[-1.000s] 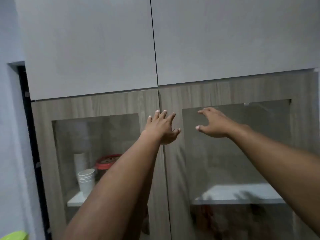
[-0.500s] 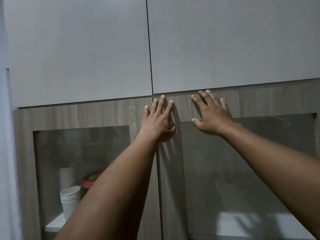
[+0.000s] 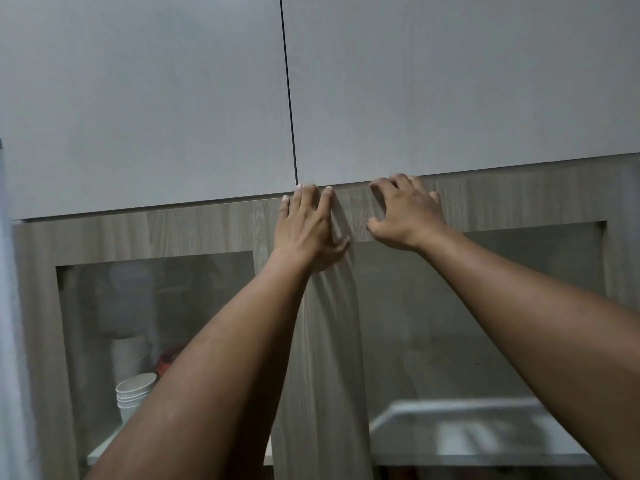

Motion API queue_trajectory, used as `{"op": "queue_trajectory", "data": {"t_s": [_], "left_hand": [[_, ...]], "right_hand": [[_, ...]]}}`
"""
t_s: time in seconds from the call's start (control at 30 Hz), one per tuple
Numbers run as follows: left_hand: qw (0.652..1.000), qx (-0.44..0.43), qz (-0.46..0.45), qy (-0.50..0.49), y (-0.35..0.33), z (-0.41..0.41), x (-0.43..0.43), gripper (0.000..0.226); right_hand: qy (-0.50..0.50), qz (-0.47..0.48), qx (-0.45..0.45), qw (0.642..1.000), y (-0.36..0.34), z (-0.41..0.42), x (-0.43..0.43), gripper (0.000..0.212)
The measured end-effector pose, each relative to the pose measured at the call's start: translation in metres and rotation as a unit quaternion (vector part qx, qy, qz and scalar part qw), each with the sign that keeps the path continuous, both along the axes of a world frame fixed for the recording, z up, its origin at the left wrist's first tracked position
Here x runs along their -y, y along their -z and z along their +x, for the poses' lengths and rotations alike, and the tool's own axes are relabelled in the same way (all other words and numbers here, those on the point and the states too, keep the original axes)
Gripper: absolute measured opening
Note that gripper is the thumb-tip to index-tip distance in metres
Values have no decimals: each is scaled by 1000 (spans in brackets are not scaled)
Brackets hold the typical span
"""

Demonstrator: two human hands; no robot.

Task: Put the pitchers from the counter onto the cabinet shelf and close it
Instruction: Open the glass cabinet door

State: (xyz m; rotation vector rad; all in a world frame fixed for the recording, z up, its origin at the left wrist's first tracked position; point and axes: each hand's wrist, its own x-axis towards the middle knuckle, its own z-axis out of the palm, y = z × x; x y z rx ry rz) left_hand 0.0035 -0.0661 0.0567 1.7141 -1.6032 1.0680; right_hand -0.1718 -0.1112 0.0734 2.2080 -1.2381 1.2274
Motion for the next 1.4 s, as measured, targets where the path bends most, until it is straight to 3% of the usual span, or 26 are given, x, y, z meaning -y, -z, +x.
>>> {"op": "queue_trajectory", "data": {"t_s": [0.23,0.37,0.53,0.8,0.93,1.1,1.3,1.4], "left_hand": [[994,18,-108,-15,-12,-30,-59,40],[983,-1,-173,65,-10,-64,-110,35],[943,-79,-223,233,-6,-110,-168,32],[867,-181,-262,382,-14,-200,-252,24],[810,-242,-264,463,-8,-261,-285,24],[759,-346,-171,524,24,-353,-316,34],[815,-261,51,514,88,-430,-315,64],[826,-205,131,509,108,-460,-298,59]], "right_hand": [[-49,-40,77,995,16,-26,-58,55],[-79,-70,138,985,26,-49,-93,50],[-117,-79,204,969,31,-81,-141,44],[-191,47,290,936,46,-151,-227,58],[-220,93,331,913,54,-204,-272,64],[-209,152,384,887,67,-288,-333,43],[-79,127,472,869,69,-368,-385,50],[2,81,509,857,69,-398,-383,68]]}}
